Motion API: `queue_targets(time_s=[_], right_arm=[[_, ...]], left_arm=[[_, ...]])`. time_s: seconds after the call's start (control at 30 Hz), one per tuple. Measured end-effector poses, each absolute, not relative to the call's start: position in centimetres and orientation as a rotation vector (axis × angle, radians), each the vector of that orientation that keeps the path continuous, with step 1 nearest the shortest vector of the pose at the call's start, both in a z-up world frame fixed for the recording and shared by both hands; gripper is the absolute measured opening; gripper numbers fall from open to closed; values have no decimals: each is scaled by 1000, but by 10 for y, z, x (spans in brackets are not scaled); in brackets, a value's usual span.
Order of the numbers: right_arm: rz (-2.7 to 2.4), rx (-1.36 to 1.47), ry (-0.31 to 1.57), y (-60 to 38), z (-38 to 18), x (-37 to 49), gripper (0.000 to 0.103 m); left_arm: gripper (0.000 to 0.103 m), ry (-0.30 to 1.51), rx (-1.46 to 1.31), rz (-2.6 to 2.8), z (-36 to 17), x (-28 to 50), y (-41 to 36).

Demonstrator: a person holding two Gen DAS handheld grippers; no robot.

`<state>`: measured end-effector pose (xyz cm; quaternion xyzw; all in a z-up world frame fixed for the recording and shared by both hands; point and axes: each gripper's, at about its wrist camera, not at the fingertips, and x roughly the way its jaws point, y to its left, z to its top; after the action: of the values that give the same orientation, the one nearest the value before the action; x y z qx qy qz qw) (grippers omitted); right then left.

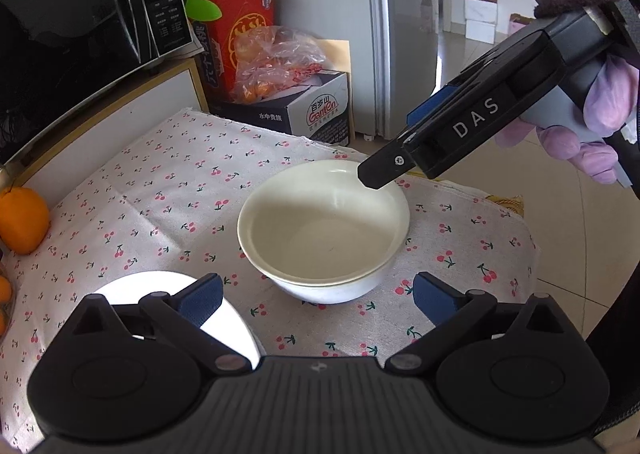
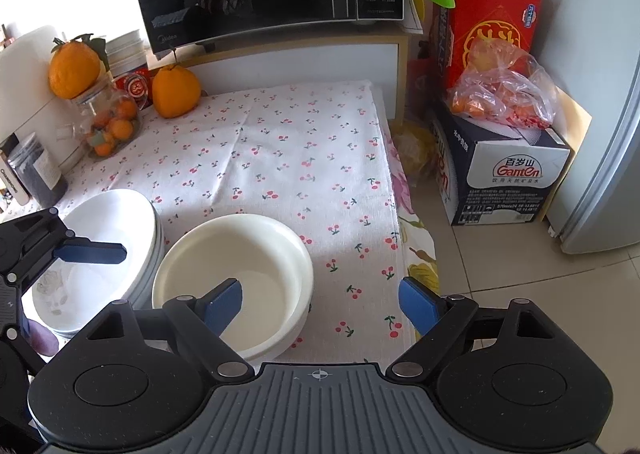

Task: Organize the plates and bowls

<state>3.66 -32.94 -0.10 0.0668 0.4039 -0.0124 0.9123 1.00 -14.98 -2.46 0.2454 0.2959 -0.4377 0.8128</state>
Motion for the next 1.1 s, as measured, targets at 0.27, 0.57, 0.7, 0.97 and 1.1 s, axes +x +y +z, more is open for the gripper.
queue_targets(time_s=[0.27, 0.57, 0.7, 0.97, 1.1], right_arm=[[-30, 221, 862, -334, -9, 42, 87], [-20, 369, 910, -339, -20, 53, 87], [-21, 432, 938, -339, -24, 59, 87], [-16, 462, 970, -333, -27, 65, 67], [-26, 440, 990, -329, -30, 66, 45]], left_arm=[[102, 630, 543, -960, -33, 15, -159], [97, 646, 545, -956, -39, 23, -165], [91, 668, 536, -954, -40, 26, -167], [88, 682, 523, -968, -39, 27, -167], [87, 677, 519, -968, -38, 27, -167]])
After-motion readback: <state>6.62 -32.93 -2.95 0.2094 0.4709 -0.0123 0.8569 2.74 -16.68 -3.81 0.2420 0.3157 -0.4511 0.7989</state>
